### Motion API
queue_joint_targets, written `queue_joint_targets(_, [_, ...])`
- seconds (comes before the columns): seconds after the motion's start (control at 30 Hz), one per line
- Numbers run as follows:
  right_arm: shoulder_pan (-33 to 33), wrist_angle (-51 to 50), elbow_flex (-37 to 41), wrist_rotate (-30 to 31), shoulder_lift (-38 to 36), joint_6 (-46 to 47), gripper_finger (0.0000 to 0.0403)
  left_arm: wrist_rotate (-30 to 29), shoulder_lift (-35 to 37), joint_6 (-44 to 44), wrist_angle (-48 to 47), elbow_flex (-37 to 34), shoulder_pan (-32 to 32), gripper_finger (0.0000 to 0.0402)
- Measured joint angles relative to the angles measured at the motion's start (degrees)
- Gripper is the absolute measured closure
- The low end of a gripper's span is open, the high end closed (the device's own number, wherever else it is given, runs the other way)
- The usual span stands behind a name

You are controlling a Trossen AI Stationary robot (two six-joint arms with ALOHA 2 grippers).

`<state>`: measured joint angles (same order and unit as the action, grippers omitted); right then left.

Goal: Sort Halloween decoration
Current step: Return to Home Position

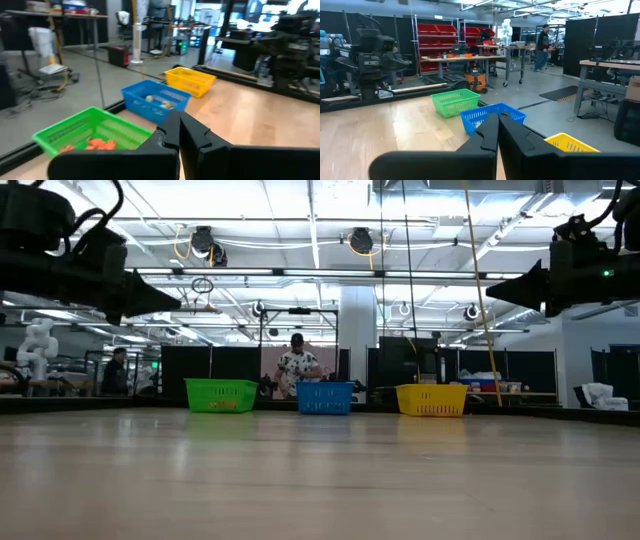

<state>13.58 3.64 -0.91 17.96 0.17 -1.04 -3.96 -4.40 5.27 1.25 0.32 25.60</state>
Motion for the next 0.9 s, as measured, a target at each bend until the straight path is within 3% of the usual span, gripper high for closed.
queue_joint_targets(0.6, [-0.02,-0.03,0.02,-0.01,-0.01,-2.83,0.0403,0.68,-0.94,0.43,0.67,-0.02,2.46,0.0401])
queue_joint_targets(0.9, [-0.02,0.0,0.02,1.77,0.02,-3.25,0.0403,-2.77,-0.92,-0.1,1.01,-0.04,2.46,0.0402])
